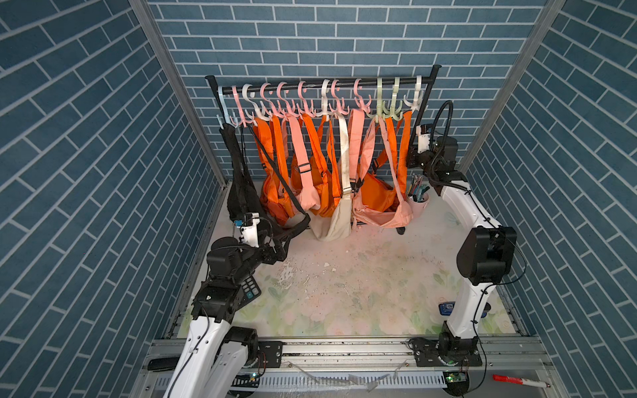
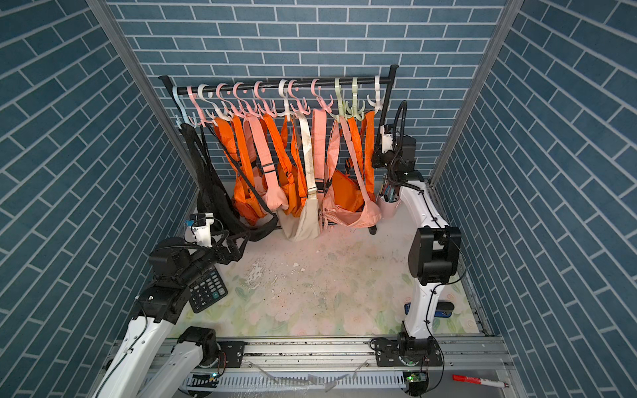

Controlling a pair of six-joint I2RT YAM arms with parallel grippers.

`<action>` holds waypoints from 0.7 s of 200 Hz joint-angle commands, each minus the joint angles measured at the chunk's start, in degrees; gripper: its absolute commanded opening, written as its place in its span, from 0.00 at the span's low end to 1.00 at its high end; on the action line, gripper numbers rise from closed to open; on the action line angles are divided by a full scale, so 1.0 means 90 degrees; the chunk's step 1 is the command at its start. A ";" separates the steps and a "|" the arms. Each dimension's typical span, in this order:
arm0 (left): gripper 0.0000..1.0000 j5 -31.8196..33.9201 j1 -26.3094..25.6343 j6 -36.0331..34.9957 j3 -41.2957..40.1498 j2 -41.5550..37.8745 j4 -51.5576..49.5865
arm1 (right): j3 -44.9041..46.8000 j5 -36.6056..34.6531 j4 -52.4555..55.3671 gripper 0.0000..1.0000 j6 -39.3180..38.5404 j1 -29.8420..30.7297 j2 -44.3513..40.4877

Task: Take the bag off the hook
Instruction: Move the clothesline to the center of the board.

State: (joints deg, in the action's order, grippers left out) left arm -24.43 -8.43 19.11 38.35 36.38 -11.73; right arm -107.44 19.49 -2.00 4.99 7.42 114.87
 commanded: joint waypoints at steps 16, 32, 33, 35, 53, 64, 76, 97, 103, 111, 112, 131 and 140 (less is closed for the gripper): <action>0.99 -0.0065 -0.0216 -0.0256 -0.0012 -0.0193 0.0230 | -0.0369 0.0500 0.0554 0.03 0.0715 0.0113 0.0631; 0.99 -0.0061 -0.0226 -0.0268 -0.0061 -0.0234 0.0287 | -0.0511 0.0501 0.0555 0.03 0.0696 0.0112 0.0743; 0.99 -0.0060 -0.0226 -0.0263 -0.0066 -0.0234 0.0287 | -0.0522 0.0501 0.0555 0.03 0.0701 0.0112 0.0753; 0.99 -0.0069 -0.0226 -0.0267 -0.0070 -0.0234 0.0292 | -0.0547 0.0501 0.0554 0.03 0.0696 0.0113 0.0774; 0.99 -0.0071 -0.0264 -0.0286 -0.0089 -0.0234 0.0278 | -0.0860 0.0537 0.0710 0.03 0.0686 0.0115 0.0978; 0.99 -0.0067 -0.0316 -0.0330 -0.0091 -0.0253 0.0248 | -0.1049 0.0554 0.0838 0.03 0.0686 0.0115 0.1099; 0.99 -0.0054 -0.0369 -0.0372 -0.0091 -0.0317 0.0241 | -0.1124 0.0579 0.0894 0.03 0.0685 0.0117 0.1128; 0.99 -0.0026 -0.0411 -0.0408 -0.0102 -0.0483 0.0276 | -0.1012 0.0572 0.0943 0.04 0.0696 0.0105 0.1025; 0.99 -0.0024 -0.0420 -0.0416 -0.0110 -0.0533 0.0283 | -0.0961 0.0555 0.0979 0.05 0.0688 0.0104 0.0966; 0.99 -0.0021 -0.0438 -0.0431 -0.0103 -0.0587 0.0295 | -0.0865 0.0509 0.1032 0.06 0.0651 0.0107 0.0875; 0.99 -0.0021 -0.0439 -0.0438 -0.0107 -0.0608 0.0295 | -0.0850 0.0505 0.1037 0.06 0.0648 0.0105 0.0862; 0.99 -0.0014 -0.0498 -0.0459 -0.0107 -0.0686 0.0307 | -0.0602 0.0409 0.1171 0.09 0.0598 0.0091 0.0555; 0.99 -0.0021 -0.0519 -0.0445 -0.0110 -0.0719 0.0334 | -0.0446 0.0387 0.1203 0.13 0.0602 0.0077 0.0405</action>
State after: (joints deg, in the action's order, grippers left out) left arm -24.64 -12.38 16.03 37.95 30.92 -10.39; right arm -115.57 21.32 -0.58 3.53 7.57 120.99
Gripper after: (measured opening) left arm 0.994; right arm 0.183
